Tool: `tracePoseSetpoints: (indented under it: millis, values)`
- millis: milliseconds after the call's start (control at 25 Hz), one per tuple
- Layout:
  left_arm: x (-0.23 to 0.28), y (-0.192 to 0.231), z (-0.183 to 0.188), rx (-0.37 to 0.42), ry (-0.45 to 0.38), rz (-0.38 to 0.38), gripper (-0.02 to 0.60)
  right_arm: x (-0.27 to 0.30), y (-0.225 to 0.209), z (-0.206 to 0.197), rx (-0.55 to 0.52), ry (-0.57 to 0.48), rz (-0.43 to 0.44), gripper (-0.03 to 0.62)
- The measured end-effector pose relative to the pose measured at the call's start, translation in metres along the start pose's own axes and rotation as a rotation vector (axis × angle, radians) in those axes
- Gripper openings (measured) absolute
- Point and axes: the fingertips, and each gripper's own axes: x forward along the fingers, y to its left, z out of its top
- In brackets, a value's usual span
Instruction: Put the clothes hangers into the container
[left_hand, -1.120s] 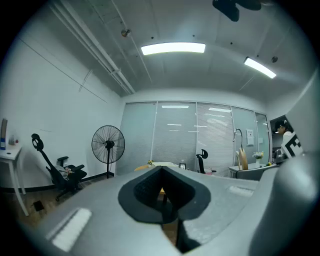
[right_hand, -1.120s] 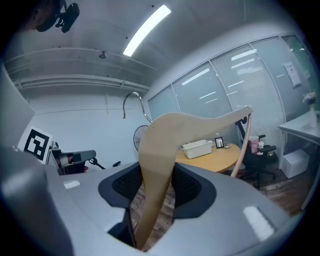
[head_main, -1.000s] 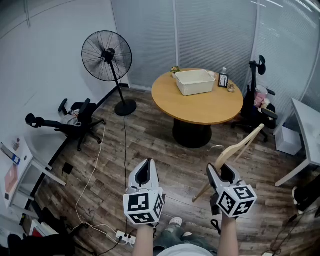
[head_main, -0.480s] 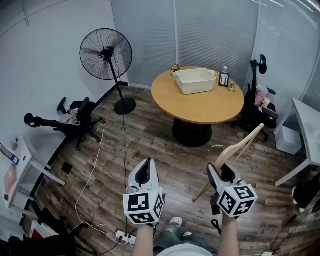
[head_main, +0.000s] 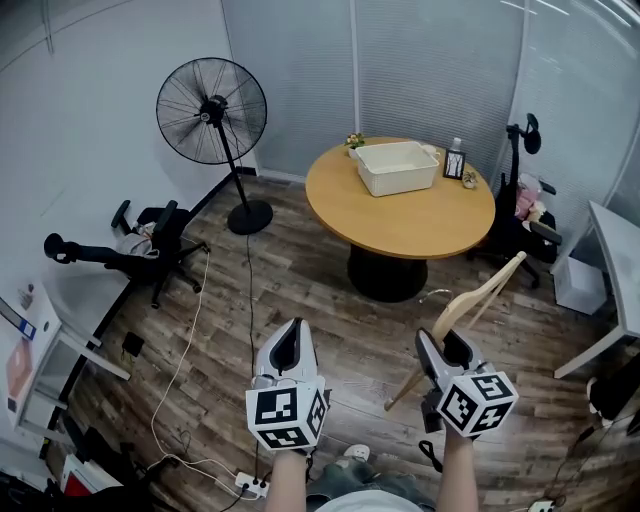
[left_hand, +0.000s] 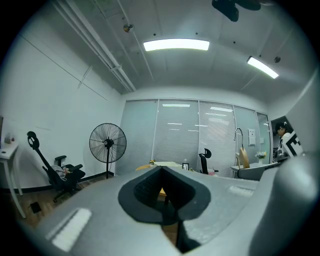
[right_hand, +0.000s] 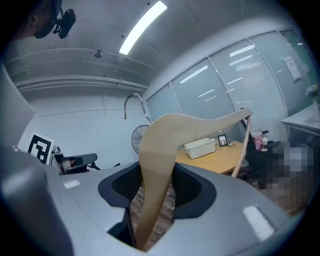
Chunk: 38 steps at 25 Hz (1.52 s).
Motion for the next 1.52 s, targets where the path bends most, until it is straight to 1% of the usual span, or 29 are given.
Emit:
tracePoseSetpoints:
  millis: [160, 360, 560, 680, 1000, 1520]
  values:
    - [0.016, 0.009, 0.001, 0.002, 0.004, -0.015, 0.0, 0.015, -0.002, 0.001, 0.014, -0.001, -0.015, 0.214]
    - [0.032, 0.017, -0.001, -0.003, 0.012, -0.012, 0.0, 0.029, -0.008, -0.003, 0.021, 0.021, -0.029, 0.215]
    - [0.054, 0.02, -0.007, -0.007, 0.03, -0.008, 0.0, 0.045, -0.02, -0.002, 0.024, 0.031, -0.036, 0.214]
    - [0.075, 0.018, -0.006, -0.005, 0.035, -0.006, 0.0, 0.059, -0.036, 0.005, 0.031, 0.033, -0.036, 0.213]
    - [0.154, 0.008, -0.006, -0.003, 0.037, 0.01, 0.0, 0.115, -0.09, 0.033, 0.046, 0.019, -0.024, 0.213]
    - [0.301, -0.021, 0.022, 0.001, 0.012, 0.072, 0.0, 0.225, -0.186, 0.112, 0.042, -0.002, 0.054, 0.213]
